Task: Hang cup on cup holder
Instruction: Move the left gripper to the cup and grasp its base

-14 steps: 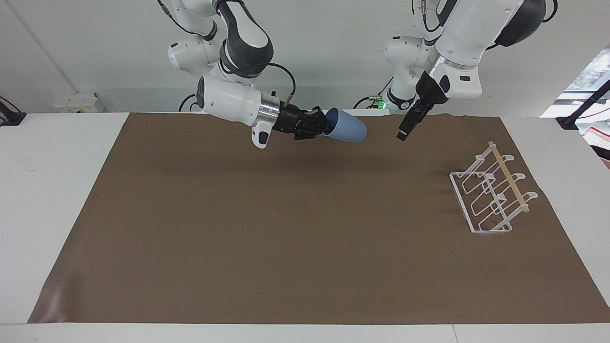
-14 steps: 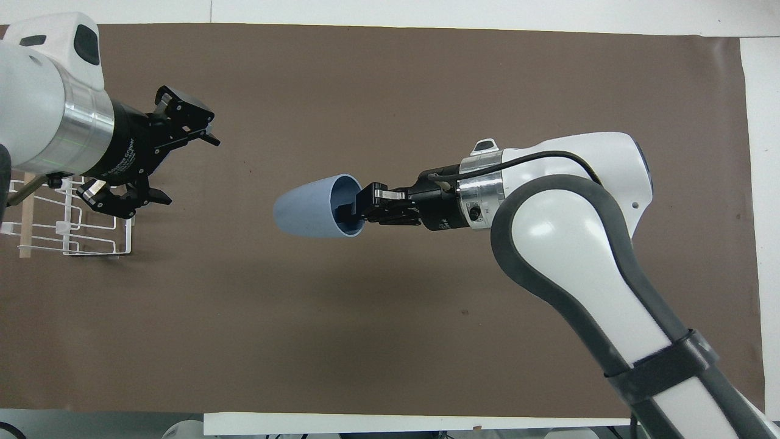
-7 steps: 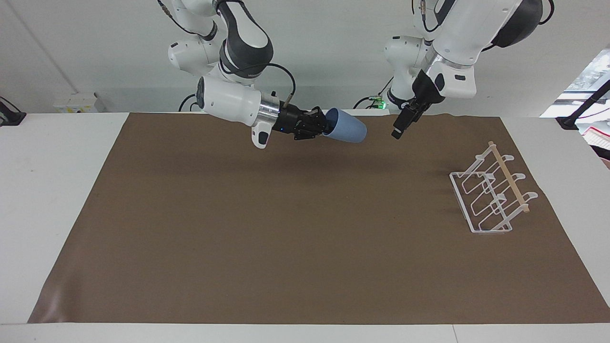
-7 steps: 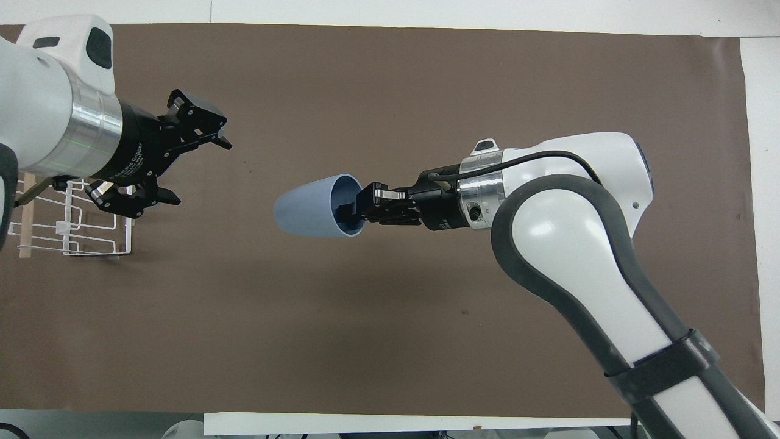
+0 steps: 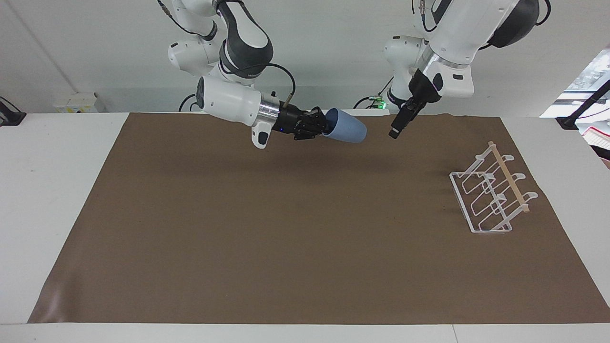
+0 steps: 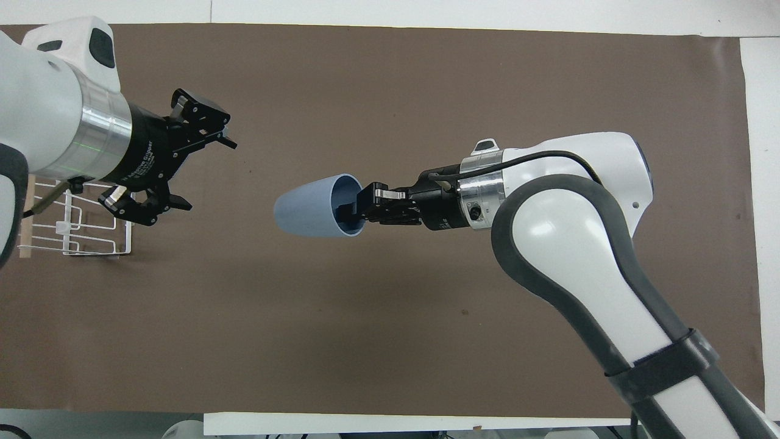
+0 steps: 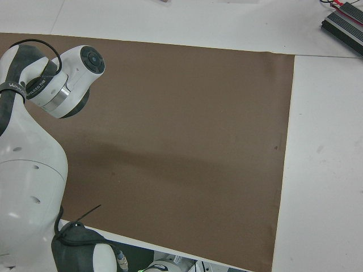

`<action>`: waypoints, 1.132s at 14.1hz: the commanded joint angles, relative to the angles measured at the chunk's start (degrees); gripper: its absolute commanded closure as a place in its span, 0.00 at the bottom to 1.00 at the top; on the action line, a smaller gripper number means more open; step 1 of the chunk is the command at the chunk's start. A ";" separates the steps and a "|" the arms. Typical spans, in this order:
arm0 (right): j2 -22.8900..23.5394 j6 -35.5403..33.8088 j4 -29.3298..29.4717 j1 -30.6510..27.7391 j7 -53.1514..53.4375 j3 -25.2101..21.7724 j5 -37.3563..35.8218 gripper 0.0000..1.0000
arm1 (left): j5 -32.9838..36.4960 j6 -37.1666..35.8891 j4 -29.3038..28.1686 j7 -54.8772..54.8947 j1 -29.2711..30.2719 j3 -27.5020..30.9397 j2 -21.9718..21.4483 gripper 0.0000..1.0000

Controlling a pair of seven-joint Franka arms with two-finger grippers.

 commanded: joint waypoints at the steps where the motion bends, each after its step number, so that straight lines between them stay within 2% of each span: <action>1: -0.23 0.03 -0.44 -0.08 0.48 -0.09 1.40 1.00 | -0.88 1.84 -4.09 -16.46 -3.49 0.30 -2.85 0.00; 3: -0.23 0.03 -0.44 -0.08 0.48 -0.01 1.48 1.00 | -1.75 4.30 -5.59 -28.61 -4.11 0.30 -3.47 0.00; 6: -0.23 0.03 -0.44 -0.08 0.48 -0.09 1.40 1.00 | -9.29 5.09 -8.30 -32.69 -3.24 0.39 -4.78 0.00; 9: -0.32 0.03 -0.44 -0.08 0.65 -0.09 1.48 1.00 | -18.70 13.42 -14.36 -30.95 -1.65 0.30 -7.07 0.00; 11: -0.32 0.03 -0.44 -0.08 0.65 0.00 1.48 1.00 | -23.45 14.59 -15.17 -29.45 0.53 0.39 -7.42 0.00; 16: -0.32 0.03 -0.44 0.01 0.65 0.00 1.48 1.00 | -24.26 17.75 -19.38 -29.01 -0.07 0.30 -9.44 0.00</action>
